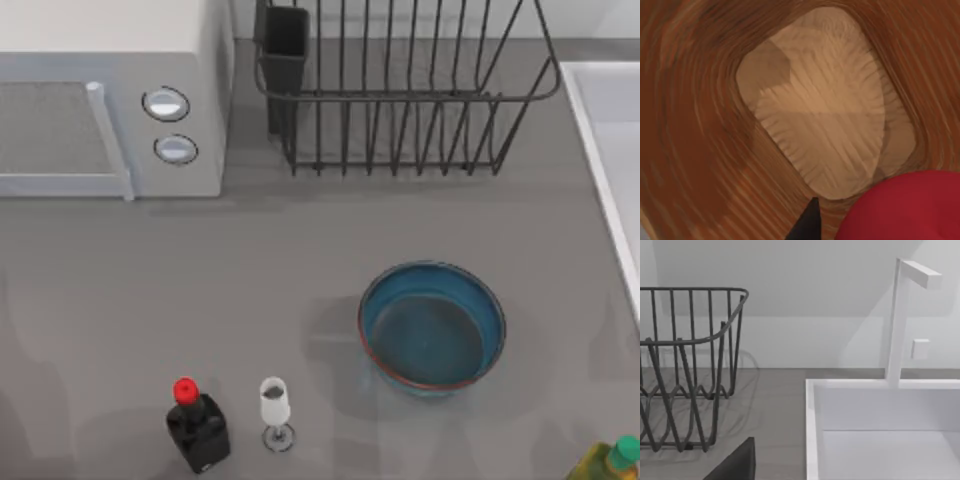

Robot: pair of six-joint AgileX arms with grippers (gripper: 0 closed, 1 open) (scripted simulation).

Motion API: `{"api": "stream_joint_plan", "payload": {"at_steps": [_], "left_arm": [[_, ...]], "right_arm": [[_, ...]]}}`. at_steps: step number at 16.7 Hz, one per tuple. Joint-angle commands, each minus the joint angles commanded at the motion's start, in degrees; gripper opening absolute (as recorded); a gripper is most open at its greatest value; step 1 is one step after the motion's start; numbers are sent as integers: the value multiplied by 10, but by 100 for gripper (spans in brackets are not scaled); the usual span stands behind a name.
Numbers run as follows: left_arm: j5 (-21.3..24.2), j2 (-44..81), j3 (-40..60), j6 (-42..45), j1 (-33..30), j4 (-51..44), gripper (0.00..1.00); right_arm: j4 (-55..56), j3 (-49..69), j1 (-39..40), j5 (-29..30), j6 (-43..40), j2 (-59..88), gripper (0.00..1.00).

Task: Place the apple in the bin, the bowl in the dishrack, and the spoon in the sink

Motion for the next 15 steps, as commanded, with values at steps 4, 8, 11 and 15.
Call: {"api": "stream_joint_plan", "payload": {"at_steps": [4, 8, 11, 15], "left_arm": [[0, 0, 0, 0, 0, 0, 23], [0, 0, 0, 0, 0, 0, 53], [0, 0, 0, 0, 0, 0, 75], [0, 0, 0, 0, 0, 0, 100]], "right_arm": [[0, 0, 0, 0, 0, 0, 100], [0, 0, 0, 0, 0, 0, 100], [0, 0, 0, 0, 0, 0, 100], [0, 0, 0, 0, 0, 0, 100]]}}
